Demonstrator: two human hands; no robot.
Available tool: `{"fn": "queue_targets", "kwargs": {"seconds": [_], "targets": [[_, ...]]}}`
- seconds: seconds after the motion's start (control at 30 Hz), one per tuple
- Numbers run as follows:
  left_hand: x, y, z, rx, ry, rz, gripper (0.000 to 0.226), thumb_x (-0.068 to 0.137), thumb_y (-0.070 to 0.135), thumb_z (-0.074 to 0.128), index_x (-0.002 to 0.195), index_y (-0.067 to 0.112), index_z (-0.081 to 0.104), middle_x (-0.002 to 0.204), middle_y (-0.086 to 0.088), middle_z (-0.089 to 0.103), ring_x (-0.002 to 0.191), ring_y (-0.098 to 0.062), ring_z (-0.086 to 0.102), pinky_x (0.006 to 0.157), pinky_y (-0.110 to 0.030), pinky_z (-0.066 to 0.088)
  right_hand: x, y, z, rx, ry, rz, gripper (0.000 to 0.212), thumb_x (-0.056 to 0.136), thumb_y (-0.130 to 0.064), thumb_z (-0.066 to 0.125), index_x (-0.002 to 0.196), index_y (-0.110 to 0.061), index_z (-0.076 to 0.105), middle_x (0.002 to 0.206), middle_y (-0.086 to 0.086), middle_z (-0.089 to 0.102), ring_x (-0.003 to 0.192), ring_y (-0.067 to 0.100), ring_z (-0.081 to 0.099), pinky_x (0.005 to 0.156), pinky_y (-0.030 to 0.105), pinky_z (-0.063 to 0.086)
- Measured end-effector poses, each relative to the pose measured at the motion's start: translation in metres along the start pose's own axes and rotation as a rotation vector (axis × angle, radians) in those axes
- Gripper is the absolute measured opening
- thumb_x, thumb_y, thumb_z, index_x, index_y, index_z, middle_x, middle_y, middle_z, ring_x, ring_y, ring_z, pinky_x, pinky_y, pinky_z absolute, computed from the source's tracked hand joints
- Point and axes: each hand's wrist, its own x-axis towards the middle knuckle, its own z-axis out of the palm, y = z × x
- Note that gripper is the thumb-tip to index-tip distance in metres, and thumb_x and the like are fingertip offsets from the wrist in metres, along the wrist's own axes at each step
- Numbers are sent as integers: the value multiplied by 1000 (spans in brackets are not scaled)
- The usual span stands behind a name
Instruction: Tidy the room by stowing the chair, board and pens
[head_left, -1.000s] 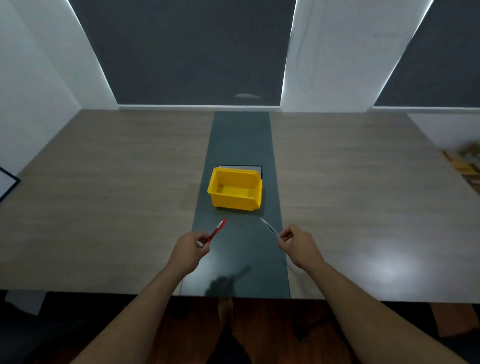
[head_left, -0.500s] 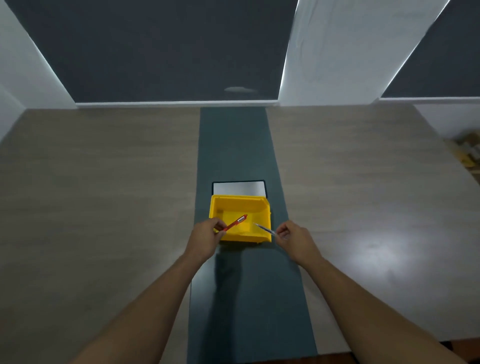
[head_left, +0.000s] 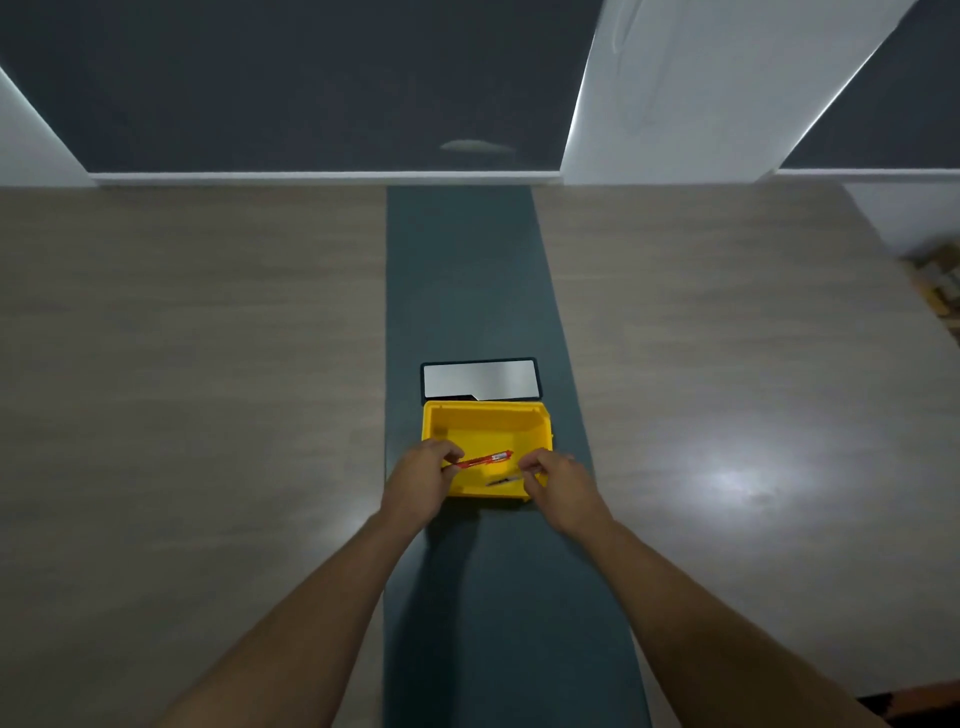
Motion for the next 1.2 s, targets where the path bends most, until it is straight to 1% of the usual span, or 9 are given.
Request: {"fn": "queue_targets", "kwargs": {"seconds": [0.1, 0.23, 0.33, 0.5, 0.67, 0.77, 0.93, 1.1, 1.2], "targets": [[-1, -1, -1, 7, -18, 17, 34, 102, 29, 67, 134, 20, 69, 135, -4, 69, 122, -25, 63, 106, -40, 53, -2, 0, -5, -95, 53, 20, 27, 103, -30, 63, 129, -26, 72, 129, 5, 69, 130, 26, 51, 105, 46, 48], [-7, 5, -1, 0, -11, 36, 35, 102, 30, 67, 135, 19, 69, 137, -4, 69, 124, -24, 63, 105, -36, 49, -7, 13, -13, -64, 53, 29, 29, 102, -30, 65, 129, -23, 73, 127, 6, 71, 128, 28, 55, 101, 40, 50], [-18, 12, -2, -15, -2, 36, 35, 103, 31, 66, 135, 19, 69, 137, -4, 68, 124, -24, 63, 104, -35, 50, -18, 25, -16, -17, 65, 45, 29, 100, -31, 66, 127, -23, 74, 121, 4, 75, 121, 28, 62, 101, 43, 56], [-47, 28, 0, -24, 19, 36, 35, 103, 33, 66, 136, 20, 68, 138, -2, 67, 123, -23, 63, 101, -33, 49, -35, 53, -13, -9, 64, 15, 40, 93, -53, 59, 122, -31, 74, 120, -6, 76, 120, 23, 65, 101, 48, 57], [-90, 48, 6, -44, 57, 52, 33, 102, 30, 69, 133, 20, 70, 133, -1, 70, 117, -21, 67, 97, -32, 53, -77, 52, -26, 16, 100, -51, 27, 97, -38, 65, 118, -27, 76, 119, -4, 76, 120, 24, 64, 104, 47, 55], [-120, 58, 12, -51, 82, 39, 33, 100, 27, 71, 132, 17, 71, 131, -2, 71, 116, -20, 68, 100, -33, 55, -103, 59, -31, 20, 107, -86, 24, 97, -32, 68, 118, -24, 76, 119, -1, 76, 120, 24, 64, 104, 45, 54], [-170, 75, 30, -23, 103, 35, 33, 100, 29, 70, 130, 17, 71, 129, -2, 72, 117, -21, 68, 97, -32, 51, -149, 78, -36, 12, 124, -116, 26, 98, -30, 69, 121, -19, 75, 120, 3, 76, 121, 25, 64, 106, 40, 53], [-226, 88, 62, -10, 110, 0, 36, 100, 30, 70, 134, 17, 70, 130, 0, 71, 113, -18, 66, 93, -28, 49, -201, 108, -27, 10, 121, -105, 27, 97, -30, 70, 120, -17, 75, 121, 5, 76, 119, 26, 65, 105, 43, 53], [-264, 89, 87, -25, 78, -25, 35, 99, 30, 71, 132, 17, 71, 128, 2, 72, 108, -17, 67, 94, -32, 53, -231, 130, -13, 16, 115, -91, 26, 97, -28, 69, 119, -15, 75, 121, 6, 76, 117, 27, 67, 104, 42, 54]]}}
